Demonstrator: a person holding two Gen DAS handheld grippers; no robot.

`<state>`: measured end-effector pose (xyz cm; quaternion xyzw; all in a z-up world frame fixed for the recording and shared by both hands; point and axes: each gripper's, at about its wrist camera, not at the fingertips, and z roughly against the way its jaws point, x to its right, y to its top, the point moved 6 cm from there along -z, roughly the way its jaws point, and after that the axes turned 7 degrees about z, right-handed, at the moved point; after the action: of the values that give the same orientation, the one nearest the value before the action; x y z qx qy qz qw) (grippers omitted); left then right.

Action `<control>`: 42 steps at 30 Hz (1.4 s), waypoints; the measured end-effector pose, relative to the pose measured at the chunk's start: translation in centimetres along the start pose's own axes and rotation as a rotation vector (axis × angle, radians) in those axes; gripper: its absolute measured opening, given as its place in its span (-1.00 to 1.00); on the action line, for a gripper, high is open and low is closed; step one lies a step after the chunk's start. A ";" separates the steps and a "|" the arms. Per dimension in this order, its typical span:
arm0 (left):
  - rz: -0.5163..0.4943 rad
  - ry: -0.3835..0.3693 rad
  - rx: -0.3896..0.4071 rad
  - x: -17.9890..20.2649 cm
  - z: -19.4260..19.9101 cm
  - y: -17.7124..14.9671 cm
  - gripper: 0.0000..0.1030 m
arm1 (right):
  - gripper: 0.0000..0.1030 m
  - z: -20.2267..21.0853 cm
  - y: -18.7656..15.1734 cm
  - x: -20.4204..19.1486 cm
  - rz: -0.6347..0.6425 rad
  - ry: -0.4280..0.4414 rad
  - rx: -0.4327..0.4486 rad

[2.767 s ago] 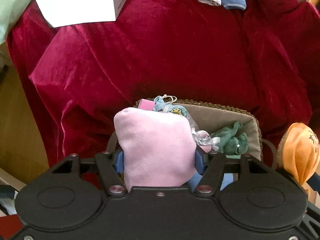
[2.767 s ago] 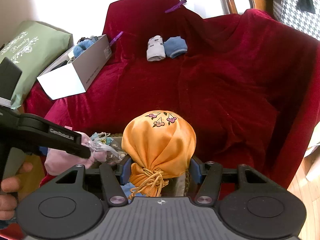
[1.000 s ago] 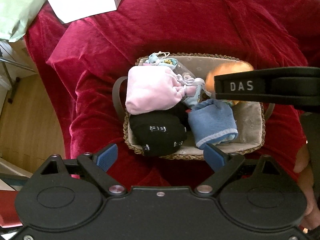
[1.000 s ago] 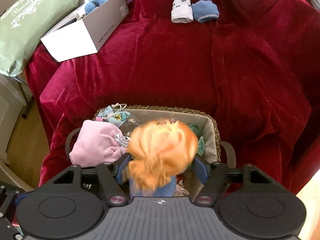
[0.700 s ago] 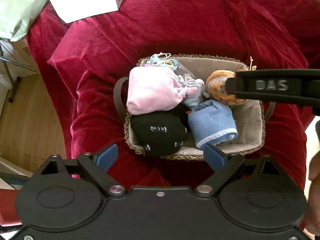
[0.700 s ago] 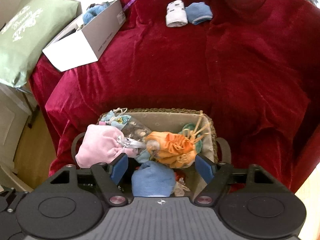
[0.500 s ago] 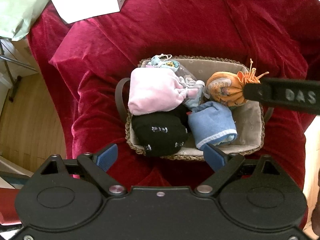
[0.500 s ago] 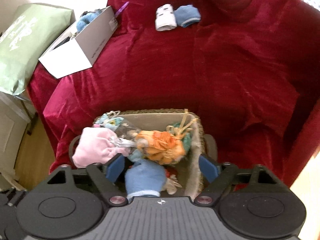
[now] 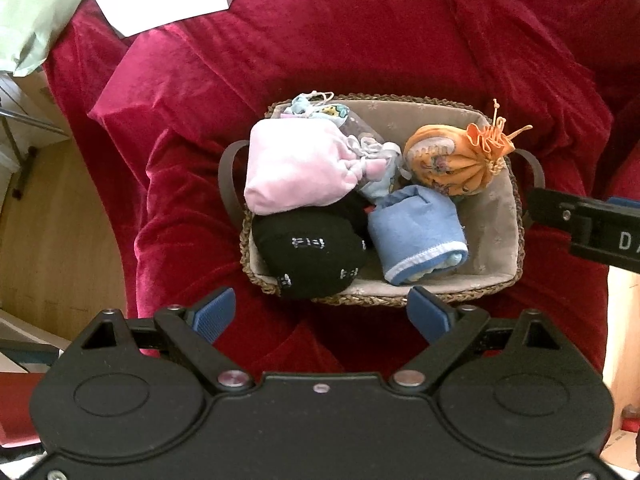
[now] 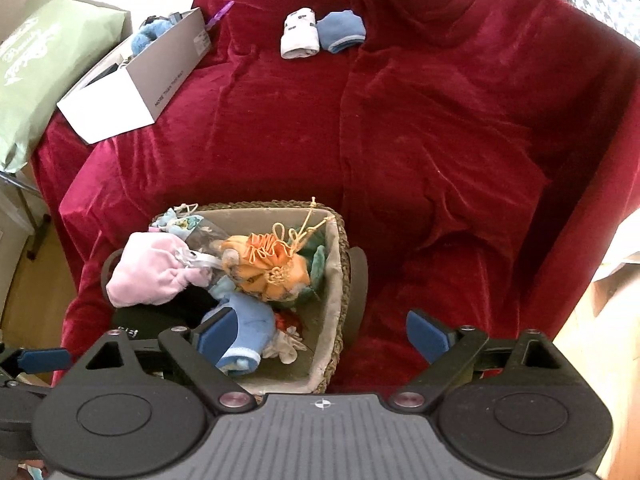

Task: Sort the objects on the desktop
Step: 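Release the orange pouch from the right tool and move both tools to the socks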

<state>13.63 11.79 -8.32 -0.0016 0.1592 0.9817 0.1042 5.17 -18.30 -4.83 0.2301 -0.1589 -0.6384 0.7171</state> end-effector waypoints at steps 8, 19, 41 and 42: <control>-0.044 0.001 -0.013 0.3 -0.1 0.1 0.75 | 0.79 0.3 0.3 0.2 0.026 -0.024 0.010; -0.071 -0.019 0.026 -0.6 0.6 4.0 0.75 | 0.79 0.7 1.7 0.2 0.060 -0.033 0.020; -0.067 -0.190 0.080 -0.4 -2.7 14.5 0.90 | 0.79 -3.9 6.9 2.2 0.079 -0.031 -0.017; -0.072 -0.203 0.102 0.2 -2.9 15.5 0.90 | 0.79 -4.2 7.5 2.2 0.087 -0.039 -0.005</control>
<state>10.12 -3.48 -6.20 0.0976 0.1973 0.9631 0.1549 14.01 -19.38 -4.48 0.2090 -0.1812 -0.6112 0.7416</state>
